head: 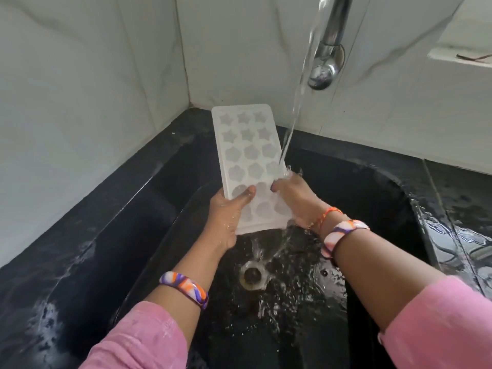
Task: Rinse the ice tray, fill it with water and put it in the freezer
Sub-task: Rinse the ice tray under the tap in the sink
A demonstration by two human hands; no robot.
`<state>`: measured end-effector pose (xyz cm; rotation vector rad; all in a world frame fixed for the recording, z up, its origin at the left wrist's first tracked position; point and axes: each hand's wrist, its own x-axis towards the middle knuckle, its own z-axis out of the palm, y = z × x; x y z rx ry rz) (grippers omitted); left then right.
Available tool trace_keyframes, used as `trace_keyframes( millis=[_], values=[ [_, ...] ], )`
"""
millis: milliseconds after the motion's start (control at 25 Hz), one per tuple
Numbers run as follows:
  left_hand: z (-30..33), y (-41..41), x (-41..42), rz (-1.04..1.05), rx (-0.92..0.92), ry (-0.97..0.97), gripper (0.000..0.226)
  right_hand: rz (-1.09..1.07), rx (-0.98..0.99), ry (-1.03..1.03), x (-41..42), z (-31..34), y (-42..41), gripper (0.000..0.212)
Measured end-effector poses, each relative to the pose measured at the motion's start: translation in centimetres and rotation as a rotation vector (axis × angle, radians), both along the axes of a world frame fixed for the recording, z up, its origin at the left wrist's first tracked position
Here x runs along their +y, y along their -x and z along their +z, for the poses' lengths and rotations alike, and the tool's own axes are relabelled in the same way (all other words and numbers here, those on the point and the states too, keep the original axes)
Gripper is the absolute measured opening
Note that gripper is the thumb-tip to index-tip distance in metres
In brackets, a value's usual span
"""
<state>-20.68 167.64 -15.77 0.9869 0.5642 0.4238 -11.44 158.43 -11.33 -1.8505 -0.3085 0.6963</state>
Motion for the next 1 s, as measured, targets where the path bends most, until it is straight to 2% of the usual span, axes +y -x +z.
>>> trace_keyframes(
  millis=[40, 80, 120, 200, 240, 280, 360, 400, 480, 600, 680, 760, 880, 1000],
  values=[
    [-0.1, 0.1, 0.2, 0.011, 0.010, -0.016, 0.022, 0.065, 0.131, -0.026, -0.8, 0.1, 0.5, 0.015],
    [0.0, 0.1, 0.2, 0.018, 0.015, -0.025, 0.022, 0.142, 0.193, 0.041, -1.6, 0.2, 0.5, 0.017],
    [0.0, 0.0, 0.1, 0.020, 0.014, -0.024, 0.021, 0.207, 0.152, 0.178, -1.8, 0.8, -0.1, 0.020],
    [0.2, -0.4, -0.3, 0.013, -0.006, 0.001, 0.020, 0.172, -0.174, 0.469, -0.7, 1.5, -1.6, 0.023],
    [0.3, -0.4, -0.4, 0.009, -0.019, 0.016, 0.020, 0.069, -0.295, 0.453, 0.2, 1.7, -1.5, 0.024],
    [0.3, -0.3, -0.5, 0.009, -0.028, 0.028, 0.020, -0.009, -0.307, 0.339, 0.9, 1.4, -1.2, 0.026],
    [0.2, 0.0, -0.1, 0.029, -0.015, 0.014, 0.020, -0.029, -0.133, 0.045, 1.1, 0.0, -0.4, 0.027],
    [0.1, 0.2, 0.2, 0.042, -0.001, -0.011, 0.020, 0.021, -0.037, -0.002, 0.9, -0.5, 0.0, 0.026],
    [0.4, 0.3, 0.2, 0.032, 0.015, -0.031, 0.020, 0.085, 0.008, 0.042, 0.1, -1.2, -0.1, 0.024],
    [1.1, 0.1, -0.3, -0.125, -0.026, 0.090, 0.031, -0.096, -0.169, 0.139, 0.6, -0.9, -1.5, 0.016],
    [1.3, 0.3, -0.3, -0.234, 0.012, 0.109, 0.031, -0.138, -0.268, 0.183, 1.0, -1.0, -1.4, 0.015],
    [1.3, 0.6, -0.1, -0.259, 0.054, 0.083, 0.030, -0.188, -0.218, 0.122, 1.0, -1.6, -1.5, 0.017],
    [1.4, 0.6, 0.5, -0.141, 0.061, 0.073, 0.033, -0.005, -0.005, -0.104, 0.6, -1.5, -0.9, 0.030],
    [1.7, 0.5, 0.8, -0.040, -0.010, 0.116, 0.033, 0.209, 0.067, -0.097, -0.3, -0.2, -1.1, 0.032]
  ],
)
